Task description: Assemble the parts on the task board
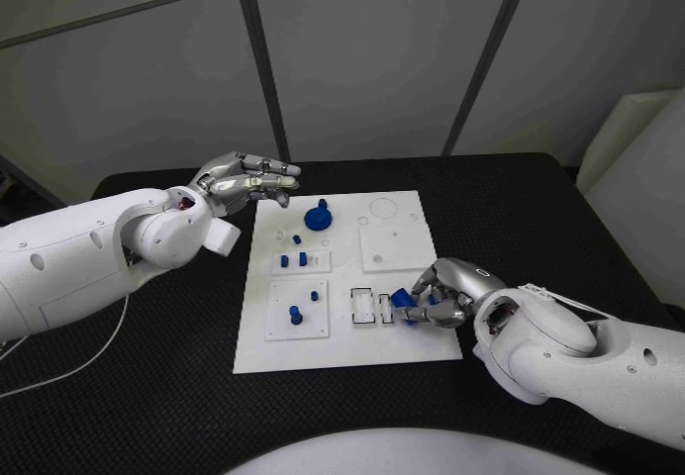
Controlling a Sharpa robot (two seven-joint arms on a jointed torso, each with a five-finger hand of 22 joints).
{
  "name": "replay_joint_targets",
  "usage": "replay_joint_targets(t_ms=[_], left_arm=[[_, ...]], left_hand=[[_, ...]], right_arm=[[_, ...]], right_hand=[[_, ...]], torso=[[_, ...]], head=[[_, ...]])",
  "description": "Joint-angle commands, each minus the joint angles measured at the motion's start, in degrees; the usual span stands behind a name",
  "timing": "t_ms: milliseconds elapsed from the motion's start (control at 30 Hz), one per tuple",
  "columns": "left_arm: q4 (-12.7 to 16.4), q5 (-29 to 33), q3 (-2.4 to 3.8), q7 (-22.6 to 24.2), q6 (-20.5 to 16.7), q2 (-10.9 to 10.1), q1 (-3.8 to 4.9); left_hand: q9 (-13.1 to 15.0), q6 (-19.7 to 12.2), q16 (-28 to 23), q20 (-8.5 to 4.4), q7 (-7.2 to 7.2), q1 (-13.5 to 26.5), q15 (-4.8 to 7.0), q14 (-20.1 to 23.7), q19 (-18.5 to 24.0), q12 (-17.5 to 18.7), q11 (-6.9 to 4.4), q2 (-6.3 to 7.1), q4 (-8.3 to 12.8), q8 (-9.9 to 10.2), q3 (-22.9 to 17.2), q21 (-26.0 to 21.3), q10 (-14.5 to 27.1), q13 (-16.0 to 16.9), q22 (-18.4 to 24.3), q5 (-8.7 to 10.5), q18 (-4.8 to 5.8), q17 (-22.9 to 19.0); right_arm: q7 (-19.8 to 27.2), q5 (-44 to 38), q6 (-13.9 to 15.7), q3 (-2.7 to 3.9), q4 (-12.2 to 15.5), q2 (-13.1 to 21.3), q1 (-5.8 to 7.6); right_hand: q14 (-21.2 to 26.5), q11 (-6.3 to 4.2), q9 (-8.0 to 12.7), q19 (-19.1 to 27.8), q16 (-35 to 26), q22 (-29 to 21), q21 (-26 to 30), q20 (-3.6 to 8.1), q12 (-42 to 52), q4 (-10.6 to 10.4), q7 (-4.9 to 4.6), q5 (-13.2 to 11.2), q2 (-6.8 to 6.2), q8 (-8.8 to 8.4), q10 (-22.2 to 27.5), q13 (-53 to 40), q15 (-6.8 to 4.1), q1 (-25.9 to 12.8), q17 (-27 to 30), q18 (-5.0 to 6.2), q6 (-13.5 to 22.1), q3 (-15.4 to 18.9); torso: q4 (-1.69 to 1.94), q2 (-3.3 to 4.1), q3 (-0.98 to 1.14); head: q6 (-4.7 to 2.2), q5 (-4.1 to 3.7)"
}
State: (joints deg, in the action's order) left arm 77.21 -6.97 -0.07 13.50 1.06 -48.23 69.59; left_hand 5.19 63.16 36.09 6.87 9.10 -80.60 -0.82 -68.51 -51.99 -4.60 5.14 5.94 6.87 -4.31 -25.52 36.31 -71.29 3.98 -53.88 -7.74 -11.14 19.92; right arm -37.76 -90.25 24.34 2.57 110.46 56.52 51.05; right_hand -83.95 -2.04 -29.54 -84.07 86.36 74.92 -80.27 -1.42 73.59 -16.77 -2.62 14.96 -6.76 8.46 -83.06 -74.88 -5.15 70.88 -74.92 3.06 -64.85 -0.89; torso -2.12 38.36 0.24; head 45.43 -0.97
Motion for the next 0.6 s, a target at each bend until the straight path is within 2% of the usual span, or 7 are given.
replay_joint_targets(t_ms=[33, 133, 300, 467, 600], left_arm=[[0.05, 0.23, 0.03, 0.28, 0.68, -0.03, 0.05], [0.01, 0.23, 0.03, 0.28, 0.76, 0.04, 0.04], [-0.07, 0.23, 0.02, 0.22, 0.98, 0.15, 0.03], [0.03, 0.23, 0.01, 0.15, 1.1, 0.2, 0.03], [0.15, 0.23, 0.01, 0.09, 1.19, 0.19, 0.03]], left_hand=[[-0.08, -0.27, -0.35, 0.22, 0.25, 0.7, -0.26, -0.24, 0.02, 0.21, 0.28, -0.02, 0.02, 0.36, 0.31, -0.2, 0.21, 0.03, 0.06, 0.31, 0.77, -0.01], [-0.08, -0.27, -0.35, 0.22, 0.25, 0.7, -0.26, -0.24, 0.02, 0.21, 0.28, -0.02, 0.02, 0.36, 0.31, -0.2, 0.21, 0.03, 0.06, 0.31, 0.77, -0.01], [-0.09, -0.29, -0.41, 0.27, 0.25, 0.93, -0.3, -0.22, 0.01, 0.23, 0.3, -0.19, -0.12, 0.36, 0.29, -0.39, 0.28, 0.03, 0.18, 0.1, 0.76, 0.01], [-0.09, -0.32, -0.47, 0.27, 0.24, 0.96, -0.27, -0.2, -0.03, 0.23, 0.29, -0.21, -0.06, 0.36, 0.23, -0.53, 0.33, 0.03, 0.26, -0.51, 0.74, 0.04], [-0.09, -0.32, -0.47, 0.27, 0.24, 0.96, -0.27, -0.2, -0.03, 0.23, 0.29, -0.21, -0.06, 0.36, 0.23, -0.53, 0.33, 0.03, 0.26, -0.51, 0.74, 0.04]], right_arm=[[1.71, 0.06, 7.54, 0.07, 1.57, 0.37, 0.11], [1.98, 0.36, 8.84, 0.09, 2.65, 0.46, 0.13], [1.56, 1.03, 7.86, 0.11, 2.77, -0.54, 0.15], [0.74, 2.29, 5.37, 0.13, 1.58, -2.65, 0.17], [-0.19, 2.94, 2.63, 0.14, 0.3, -4.54, 0.18]], right_hand=[[-4.58, -0.08, -1.47, -1.31, 0.24, 5.31, -0.3, 0.48, 0.31, 0.01, 0.62, 0.29, 0.25, 0.25, -0.67, -0.32, -0.46, 0.0, -8.02, -0.54, -1.2, -0.24], [-4.6, -0.13, -1.71, -1.34, 0.28, 5.37, -0.35, 0.56, 0.37, -0.05, 0.67, 0.3, 0.34, 0.18, -0.75, -0.43, -0.53, -0.61, -8.1, -0.55, -1.32, -0.12], [-4.61, -0.19, -2.33, -1.33, 0.32, 5.41, -0.35, 0.67, 0.55, -0.13, 0.74, 1.01, 0.67, -0.27, -0.92, -0.82, -0.6, -3.03, -8.17, -0.56, -1.37, 0.13], [-4.61, -0.25, -2.69, -1.29, 0.32, 5.37, -0.29, 0.72, 0.72, -0.14, 0.8, 1.18, 1.0, -0.38, -1.03, -1.09, -0.65, -4.06, -8.18, -0.54, -1.58, 0.07], [-4.57, -0.28, -3.18, -1.14, 0.22, 5.11, 0.01, 0.76, 0.55, -0.17, 0.87, 0.93, 0.95, -0.57, -1.01, -1.11, -0.69, -5.76, -7.99, -0.47, -1.8, 0.26]], torso=[[0.0, -0.08, -0.07], [0.09, -0.05, -0.09], [0.08, -0.08, -0.12], [0.18, 0.11, -0.2], [0.09, 0.08, -0.15]], head=[[-0.01, 0.08], [-0.15, 0.06], [-0.25, 0.04], [-0.41, 0.17], [-0.38, 0.43]])
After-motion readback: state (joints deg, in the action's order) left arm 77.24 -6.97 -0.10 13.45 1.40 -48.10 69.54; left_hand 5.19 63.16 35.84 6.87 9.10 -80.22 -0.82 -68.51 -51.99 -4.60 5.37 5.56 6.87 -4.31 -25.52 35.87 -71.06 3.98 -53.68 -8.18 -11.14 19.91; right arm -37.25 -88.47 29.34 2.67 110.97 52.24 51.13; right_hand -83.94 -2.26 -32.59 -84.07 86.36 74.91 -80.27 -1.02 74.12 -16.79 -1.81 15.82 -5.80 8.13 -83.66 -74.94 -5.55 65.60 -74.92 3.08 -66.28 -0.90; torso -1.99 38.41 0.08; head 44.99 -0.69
